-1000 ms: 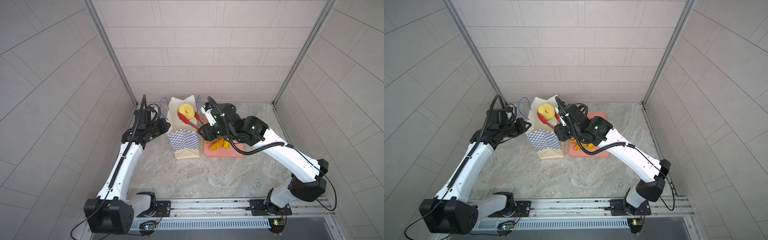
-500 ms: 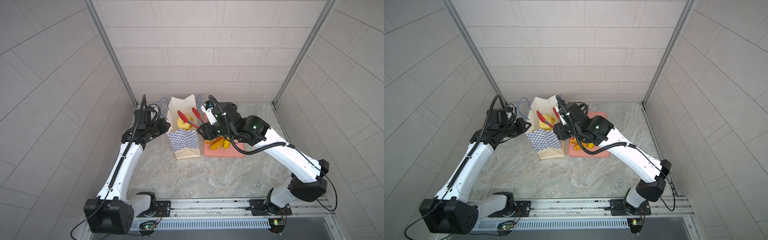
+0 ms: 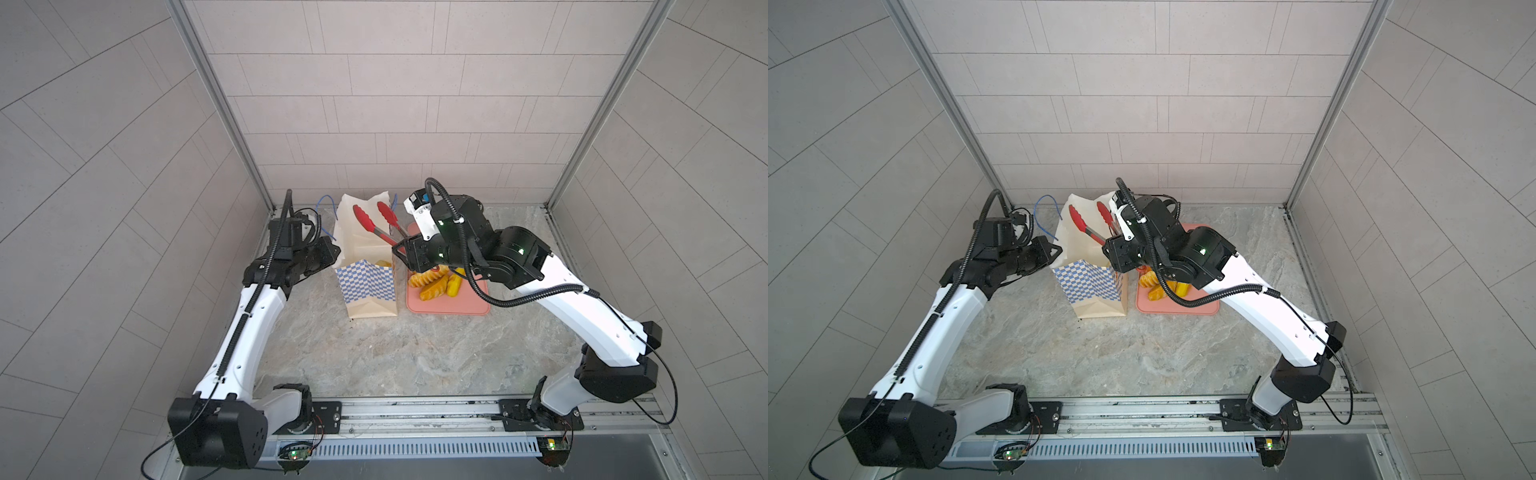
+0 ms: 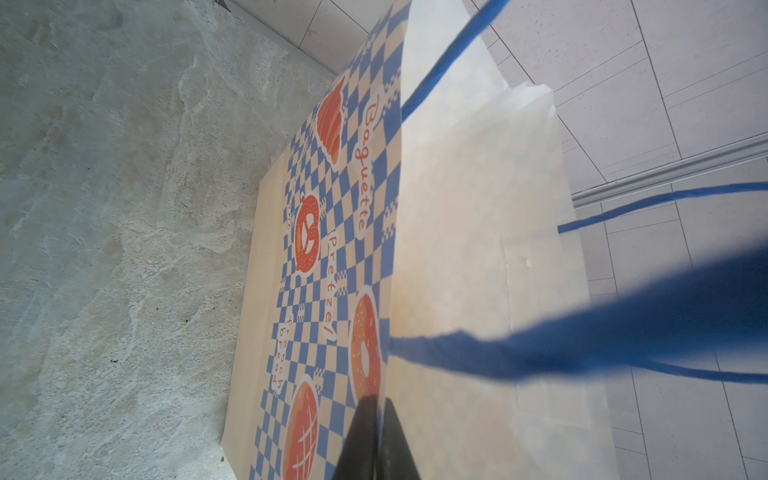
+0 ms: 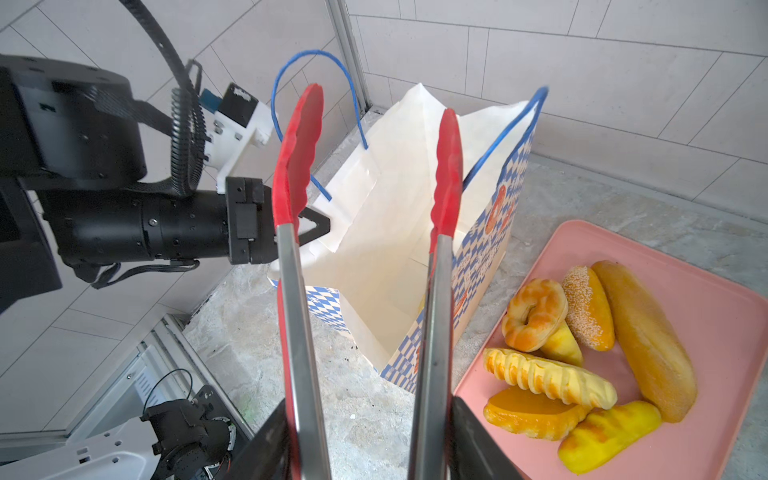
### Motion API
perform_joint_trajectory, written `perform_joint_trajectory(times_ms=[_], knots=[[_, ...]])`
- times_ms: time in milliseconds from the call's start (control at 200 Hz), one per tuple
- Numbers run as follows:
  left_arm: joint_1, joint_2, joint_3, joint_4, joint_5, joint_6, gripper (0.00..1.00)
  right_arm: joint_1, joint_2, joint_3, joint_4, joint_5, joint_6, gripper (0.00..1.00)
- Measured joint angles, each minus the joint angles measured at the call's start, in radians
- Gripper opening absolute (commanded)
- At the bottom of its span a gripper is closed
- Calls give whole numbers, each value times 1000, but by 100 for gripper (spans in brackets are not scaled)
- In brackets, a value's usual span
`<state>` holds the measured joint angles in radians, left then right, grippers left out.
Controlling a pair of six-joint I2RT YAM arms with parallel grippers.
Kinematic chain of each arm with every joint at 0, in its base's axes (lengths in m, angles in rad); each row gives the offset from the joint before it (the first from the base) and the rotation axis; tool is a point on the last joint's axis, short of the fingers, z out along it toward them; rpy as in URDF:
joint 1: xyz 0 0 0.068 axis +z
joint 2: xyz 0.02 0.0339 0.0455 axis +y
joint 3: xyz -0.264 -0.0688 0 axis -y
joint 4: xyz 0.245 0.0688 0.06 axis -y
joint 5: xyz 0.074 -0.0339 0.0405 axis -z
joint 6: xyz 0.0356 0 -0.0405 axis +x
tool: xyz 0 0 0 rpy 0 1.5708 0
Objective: Place the fake bread into the paper bag
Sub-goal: 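Withdraw the empty tongs from the bag back toward the tray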
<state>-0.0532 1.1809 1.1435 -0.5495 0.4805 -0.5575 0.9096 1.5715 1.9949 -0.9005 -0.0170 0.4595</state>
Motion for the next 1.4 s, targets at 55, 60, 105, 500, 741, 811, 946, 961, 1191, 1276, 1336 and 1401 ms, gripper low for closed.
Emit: perform_joint_trajectory(times_ms=[55, 60, 105, 500, 741, 811, 946, 961, 1191, 1276, 1336, 1401], knots=[[0, 0, 0, -1, -3, 2, 9, 0, 0, 15, 1, 0, -2, 53], [0, 0, 0, -1, -3, 2, 9, 0, 0, 16, 1, 0, -2, 53], [0, 0, 0, -1, -5, 6, 9, 0, 0, 27, 3, 0, -4, 53], [0, 0, 1, -18, -21, 27, 29, -20, -31, 133, -27, 77, -66, 52], [0, 0, 16, -39, -29, 35, 46, -164, -122, 55, -49, 88, -75, 51], [0, 0, 18, -40, -28, 35, 48, -214, -156, 6, -52, 82, -75, 51], [0, 0, 24, -42, -27, 35, 49, -312, -223, -107, -55, 58, -75, 51], [0, 0, 26, -42, -27, 35, 50, -323, -230, -120, -55, 54, -74, 51], [0, 0, 33, -41, -13, 35, 50, -499, -346, -354, -55, -16, -67, 50], [0, 0, 33, -41, -10, 35, 50, -542, -381, -443, -53, -48, -63, 50], [0, 0, 33, -41, -9, 35, 50, -567, -403, -506, -50, -69, -60, 50], [0, 0, 33, -41, -9, 35, 50, -586, -417, -565, -47, -88, -57, 49]])
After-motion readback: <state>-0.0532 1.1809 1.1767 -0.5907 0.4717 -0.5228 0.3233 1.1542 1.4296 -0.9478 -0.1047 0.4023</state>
